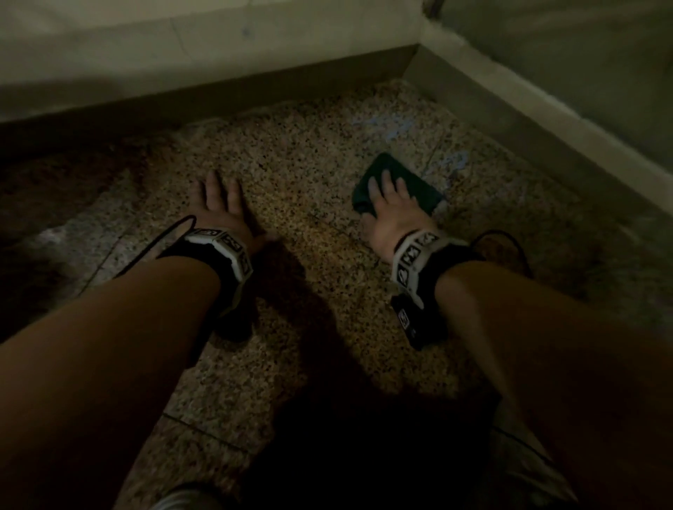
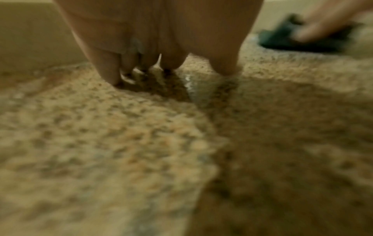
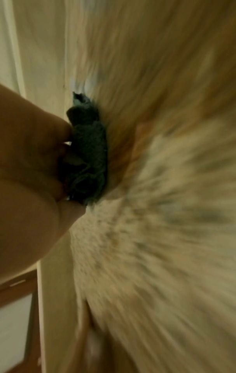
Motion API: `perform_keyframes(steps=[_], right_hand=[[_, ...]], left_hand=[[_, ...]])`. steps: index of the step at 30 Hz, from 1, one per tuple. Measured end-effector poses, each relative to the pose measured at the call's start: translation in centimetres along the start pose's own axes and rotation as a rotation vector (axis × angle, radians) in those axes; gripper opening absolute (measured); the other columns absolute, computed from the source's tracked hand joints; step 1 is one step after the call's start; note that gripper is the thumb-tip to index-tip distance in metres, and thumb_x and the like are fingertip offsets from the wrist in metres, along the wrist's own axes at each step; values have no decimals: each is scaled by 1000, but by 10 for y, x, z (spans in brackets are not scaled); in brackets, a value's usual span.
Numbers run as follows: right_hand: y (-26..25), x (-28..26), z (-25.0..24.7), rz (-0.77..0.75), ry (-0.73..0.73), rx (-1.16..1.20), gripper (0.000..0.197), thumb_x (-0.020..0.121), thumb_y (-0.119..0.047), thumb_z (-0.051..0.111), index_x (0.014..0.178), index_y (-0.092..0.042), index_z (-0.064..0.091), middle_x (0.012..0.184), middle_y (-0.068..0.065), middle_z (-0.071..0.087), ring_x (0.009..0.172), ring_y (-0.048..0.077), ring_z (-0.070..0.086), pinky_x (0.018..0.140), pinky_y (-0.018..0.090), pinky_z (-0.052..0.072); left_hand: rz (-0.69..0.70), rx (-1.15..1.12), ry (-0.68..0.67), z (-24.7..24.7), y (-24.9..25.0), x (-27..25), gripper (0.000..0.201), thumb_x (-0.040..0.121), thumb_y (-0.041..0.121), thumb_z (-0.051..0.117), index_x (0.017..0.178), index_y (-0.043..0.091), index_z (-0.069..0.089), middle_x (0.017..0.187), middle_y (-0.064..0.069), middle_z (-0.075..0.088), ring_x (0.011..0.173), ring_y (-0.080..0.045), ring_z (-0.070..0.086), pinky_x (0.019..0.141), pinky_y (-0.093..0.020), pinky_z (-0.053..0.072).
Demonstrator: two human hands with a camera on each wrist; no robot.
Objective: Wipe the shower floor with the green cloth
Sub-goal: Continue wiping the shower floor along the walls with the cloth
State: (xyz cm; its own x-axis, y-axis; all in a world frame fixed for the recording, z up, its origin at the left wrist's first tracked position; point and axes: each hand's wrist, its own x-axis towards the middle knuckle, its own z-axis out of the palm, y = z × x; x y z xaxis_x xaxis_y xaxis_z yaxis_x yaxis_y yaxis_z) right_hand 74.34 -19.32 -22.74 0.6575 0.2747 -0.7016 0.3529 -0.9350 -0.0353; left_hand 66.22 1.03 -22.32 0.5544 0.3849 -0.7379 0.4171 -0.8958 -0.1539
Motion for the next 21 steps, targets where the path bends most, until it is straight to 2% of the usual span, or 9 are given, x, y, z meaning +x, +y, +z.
perform_keyframes(steps=[2, 5, 11, 14, 17, 21], right_hand=[[9, -10, 14, 12, -37, -16, 60, 104, -37, 19, 151, -18, -12, 156, 3, -22, 145, 25, -13, 118, 39, 1], [17, -14, 19, -2, -47, -9, 59, 104, -33, 20, 150, -18, -14, 156, 1, -24, 145, 24, -15, 118, 37, -3], [21, 9, -8, 26, 22, -1, 58, 104, -34, 18, 151, -16, -12, 157, 3, -21, 146, 25, -12, 119, 40, 2], [20, 16, -21, 41, 0, 26, 58, 104, -33, 19, 151, -16, -11, 157, 4, -20, 146, 26, -11, 119, 42, 4], [20, 6, -18, 20, -15, 26, 58, 104, -33, 20, 151, -15, -10, 157, 4, -19, 146, 27, -11, 119, 41, 3], [39, -24, 11, -27, -94, -73, 59, 104, -35, 20, 151, -18, -11, 157, 3, -21, 145, 28, -12, 117, 40, 1]], left_hand=[[-11, -39, 12, 2, 7, -3, 109, 75, 84, 25, 149, 16, -17, 155, -12, -22, 143, -35, -12, 117, -45, 4], [-8, -20, 16, 8, 17, -6, 106, 75, 84, 26, 149, 20, -17, 154, -15, -22, 142, -40, -14, 115, -49, 6], [-22, -56, 38, 17, 16, 1, 107, 74, 84, 32, 148, 25, -19, 153, -14, -26, 141, -40, -16, 115, -51, 4], [-23, -48, 56, 19, 16, 1, 108, 73, 84, 32, 148, 26, -19, 153, -13, -26, 142, -40, -16, 115, -50, 6], [-29, -40, 60, 18, 17, 1, 108, 72, 85, 31, 148, 26, -19, 153, -13, -26, 142, -40, -15, 115, -50, 7], [3, -82, 61, 19, 14, -6, 104, 76, 82, 31, 148, 26, -19, 154, -10, -26, 142, -37, -15, 116, -49, 6]])
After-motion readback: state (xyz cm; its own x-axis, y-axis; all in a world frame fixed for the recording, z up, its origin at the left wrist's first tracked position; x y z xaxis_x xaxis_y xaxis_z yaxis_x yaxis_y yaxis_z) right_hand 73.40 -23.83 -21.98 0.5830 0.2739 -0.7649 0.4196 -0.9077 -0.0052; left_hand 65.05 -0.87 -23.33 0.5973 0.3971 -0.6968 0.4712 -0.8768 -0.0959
